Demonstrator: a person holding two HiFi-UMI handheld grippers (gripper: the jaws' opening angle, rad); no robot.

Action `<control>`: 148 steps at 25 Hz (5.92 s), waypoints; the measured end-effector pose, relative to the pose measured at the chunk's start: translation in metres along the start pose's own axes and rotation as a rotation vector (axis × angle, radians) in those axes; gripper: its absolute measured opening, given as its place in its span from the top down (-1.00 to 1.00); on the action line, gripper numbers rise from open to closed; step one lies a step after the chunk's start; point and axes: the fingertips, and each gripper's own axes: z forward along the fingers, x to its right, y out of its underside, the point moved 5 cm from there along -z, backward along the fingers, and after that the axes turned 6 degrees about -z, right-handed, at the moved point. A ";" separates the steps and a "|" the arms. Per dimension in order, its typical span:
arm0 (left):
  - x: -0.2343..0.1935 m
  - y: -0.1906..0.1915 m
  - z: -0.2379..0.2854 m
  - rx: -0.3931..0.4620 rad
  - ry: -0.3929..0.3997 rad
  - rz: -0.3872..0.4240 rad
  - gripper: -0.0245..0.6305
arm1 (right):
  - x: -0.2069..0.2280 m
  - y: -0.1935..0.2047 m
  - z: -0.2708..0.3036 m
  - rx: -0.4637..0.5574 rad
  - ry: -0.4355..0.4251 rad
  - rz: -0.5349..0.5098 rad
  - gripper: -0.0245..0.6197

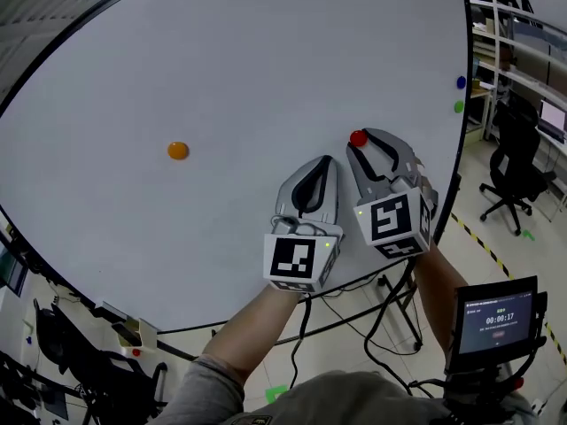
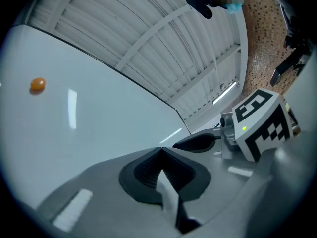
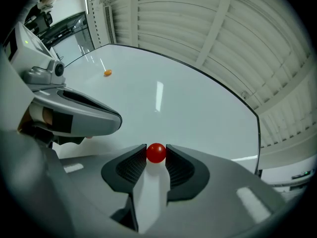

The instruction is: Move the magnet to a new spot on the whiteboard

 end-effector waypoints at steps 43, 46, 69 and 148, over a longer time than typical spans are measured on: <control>0.173 0.092 0.179 -0.025 0.246 -0.060 0.93 | 0.163 0.236 -0.033 -0.061 0.004 0.493 0.52; 0.173 0.094 0.181 -0.023 0.248 -0.061 0.93 | 0.163 0.238 -0.029 -0.062 0.000 0.484 0.51; 0.160 0.092 0.168 -0.011 0.238 -0.073 0.93 | 0.152 0.215 -0.034 -0.068 0.010 0.383 0.38; -0.147 -0.078 -0.150 0.000 -0.224 0.098 0.93 | -0.140 -0.172 0.050 0.155 -0.125 -0.030 0.53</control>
